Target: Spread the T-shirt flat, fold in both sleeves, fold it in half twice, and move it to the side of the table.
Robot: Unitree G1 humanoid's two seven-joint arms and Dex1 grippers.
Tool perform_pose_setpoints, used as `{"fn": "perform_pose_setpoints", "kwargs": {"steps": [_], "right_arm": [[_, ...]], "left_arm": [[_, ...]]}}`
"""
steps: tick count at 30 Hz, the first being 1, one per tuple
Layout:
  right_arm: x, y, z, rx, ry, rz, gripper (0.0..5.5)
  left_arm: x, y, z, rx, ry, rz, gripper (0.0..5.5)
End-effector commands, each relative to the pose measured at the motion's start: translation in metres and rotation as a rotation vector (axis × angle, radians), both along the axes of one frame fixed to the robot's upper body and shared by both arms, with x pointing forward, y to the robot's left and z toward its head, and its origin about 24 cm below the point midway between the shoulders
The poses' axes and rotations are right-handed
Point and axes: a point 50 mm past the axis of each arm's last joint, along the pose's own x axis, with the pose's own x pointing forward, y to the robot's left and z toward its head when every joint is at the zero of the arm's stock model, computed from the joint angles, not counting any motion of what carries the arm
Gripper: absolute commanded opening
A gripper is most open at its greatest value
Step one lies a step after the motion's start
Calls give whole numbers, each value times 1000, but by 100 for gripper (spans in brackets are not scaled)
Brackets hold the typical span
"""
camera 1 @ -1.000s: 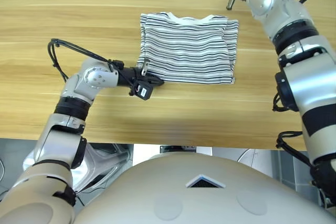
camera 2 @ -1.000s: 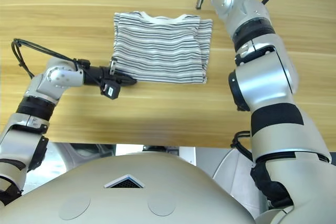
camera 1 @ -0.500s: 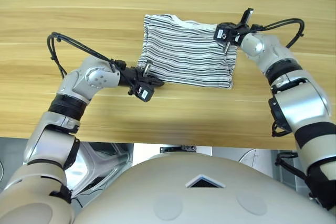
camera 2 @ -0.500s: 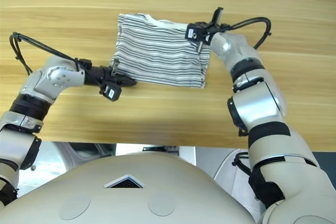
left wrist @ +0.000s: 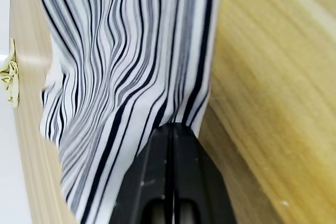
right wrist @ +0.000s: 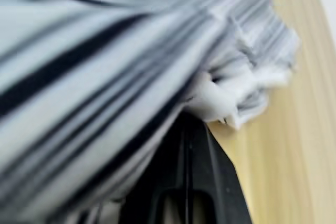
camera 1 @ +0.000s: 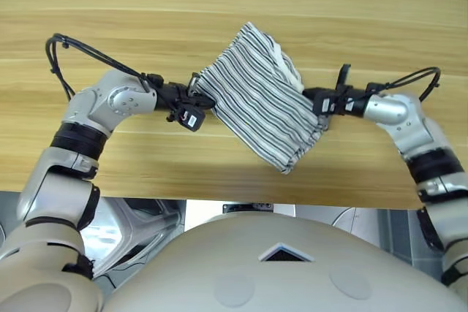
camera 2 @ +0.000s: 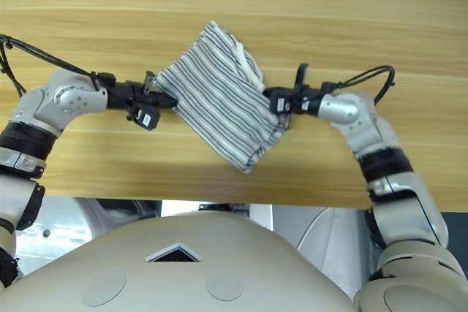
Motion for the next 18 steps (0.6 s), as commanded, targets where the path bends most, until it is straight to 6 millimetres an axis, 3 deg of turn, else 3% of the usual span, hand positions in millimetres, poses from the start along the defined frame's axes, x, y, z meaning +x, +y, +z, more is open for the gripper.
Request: {"fn": "perform_pose_setpoints", "kwargs": {"steps": [1,9,13,18], "right_arm": [[-37,0,14,4,80,110,1],[-85,9,22,45,186,225,1],[-80,-3,24,24,146,151,1],[-62,-26,64,43,-64,19,1]], "left_arm": [[4,6,-1,28,-13,15,0],[15,9,1,51,-66,38,0],[26,5,3,32,-140,44,0],[48,1,28,-74,-345,50,0]]}}
